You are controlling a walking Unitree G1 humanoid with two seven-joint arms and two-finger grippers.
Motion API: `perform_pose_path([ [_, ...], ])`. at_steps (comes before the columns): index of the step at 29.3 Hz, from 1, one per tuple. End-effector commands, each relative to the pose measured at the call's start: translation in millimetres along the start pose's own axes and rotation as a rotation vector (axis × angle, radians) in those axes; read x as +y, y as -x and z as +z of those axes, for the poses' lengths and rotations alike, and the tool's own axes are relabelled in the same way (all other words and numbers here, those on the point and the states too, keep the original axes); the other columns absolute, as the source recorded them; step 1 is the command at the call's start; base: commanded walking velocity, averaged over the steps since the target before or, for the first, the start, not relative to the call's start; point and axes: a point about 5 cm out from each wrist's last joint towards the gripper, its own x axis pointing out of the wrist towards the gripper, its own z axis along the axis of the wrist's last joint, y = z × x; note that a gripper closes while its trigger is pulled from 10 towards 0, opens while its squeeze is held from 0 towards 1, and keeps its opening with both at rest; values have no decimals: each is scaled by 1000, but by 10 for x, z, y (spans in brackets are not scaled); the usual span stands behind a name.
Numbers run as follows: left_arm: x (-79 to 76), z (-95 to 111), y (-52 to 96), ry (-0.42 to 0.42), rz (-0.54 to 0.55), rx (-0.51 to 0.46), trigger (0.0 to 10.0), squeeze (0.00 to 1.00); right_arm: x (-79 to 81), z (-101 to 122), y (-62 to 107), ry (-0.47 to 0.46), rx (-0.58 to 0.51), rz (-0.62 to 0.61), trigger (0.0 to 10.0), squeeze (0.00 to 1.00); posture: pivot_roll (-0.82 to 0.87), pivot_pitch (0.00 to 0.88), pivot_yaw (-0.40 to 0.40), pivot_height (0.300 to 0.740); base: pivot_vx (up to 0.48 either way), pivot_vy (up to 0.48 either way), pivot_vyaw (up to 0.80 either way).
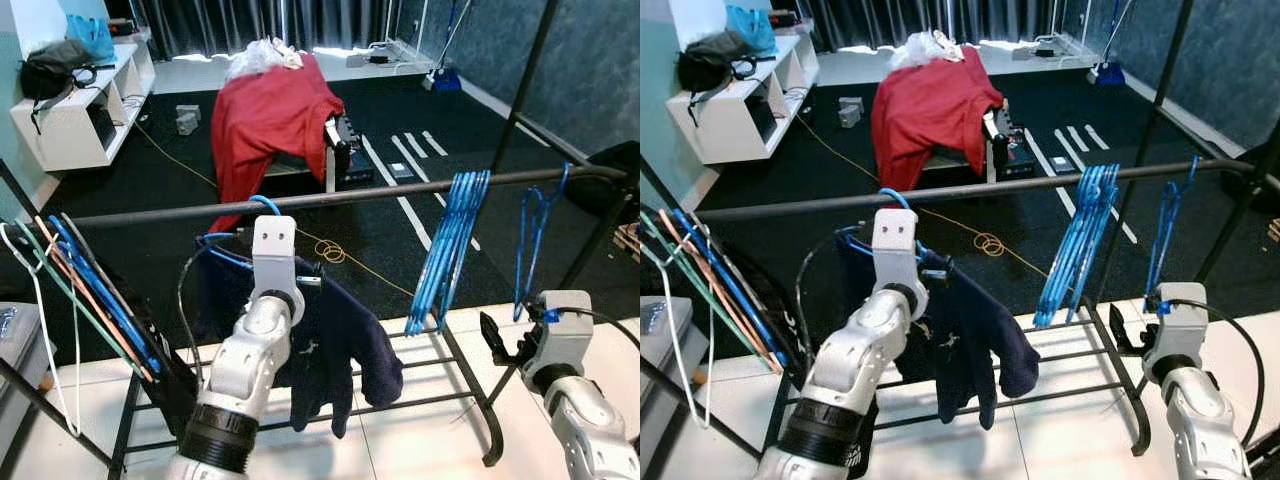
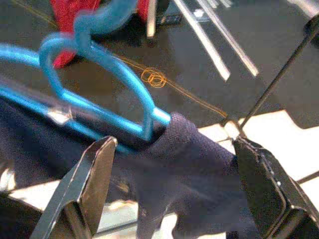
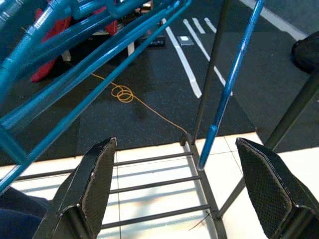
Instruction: Hang hanger
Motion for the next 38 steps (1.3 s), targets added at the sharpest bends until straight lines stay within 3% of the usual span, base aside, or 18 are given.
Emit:
perform_pose_path([
  [1,-123,-83,-9,8,8,74,10000,0,-38,-21,36,-1,9,-16,10000,0,-108,59,13,740,0,0,0],
  [3,-205,-99,4,5,12,97,10000,0,-43,-21,40,0,8,-19,10000,0,-109,59,14,740,0,0,0],
  [7,-178,-97,9,-20,37,94,10000,0,-38,-12,34,-1,4,-21,10000,0,-108,59,14,740,0,0,0],
  [8,-17,-73,-5,-50,96,73,10000,0,-34,-2,28,-3,0,-21,10000,0,-103,61,14,740,0,0,0],
  [10,-17,-73,-5,-50,96,73,10000,0,-34,-2,28,-3,0,-21,10000,0,-103,61,14,740,0,0,0],
  [11,123,-47,-15,-74,141,63,10000,0,-32,2,27,-5,-2,-22,10000,0,-101,62,14,740,0,0,0],
  [17,370,-3,-41,-150,202,43,10000,0,-28,13,27,-6,-7,-23,10000,0,-105,61,14,740,0,0,0],
  [18,488,5,-55,-191,236,37,10000,0,-32,23,31,-5,-10,-24,10000,0,-108,59,15,740,0,0,0],
  [25,718,-45,-79,-200,296,60,10000,0,-59,51,34,0,-17,-28,10000,0,-118,54,15,740,0,0,0],
  [33,896,-158,-117,-183,268,127,10000,0,-86,91,30,8,-27,-33,10000,0,-122,48,14,740,0,0,0],
  [34,922,-161,-119,-184,263,129,8706,0,-88,93,30,9,-27,-34,10000,0,-122,50,12,740,0,0,0],
  [35,937,-159,-125,-186,252,127,78,0,-90,97,29,10,-28,-36,10000,0,-122,52,12,740,0,0,0],
  [38,937,-138,-138,-206,224,105,0,0,-92,103,29,10,-29,-39,10000,0,-125,55,13,740,0,0,0],
])
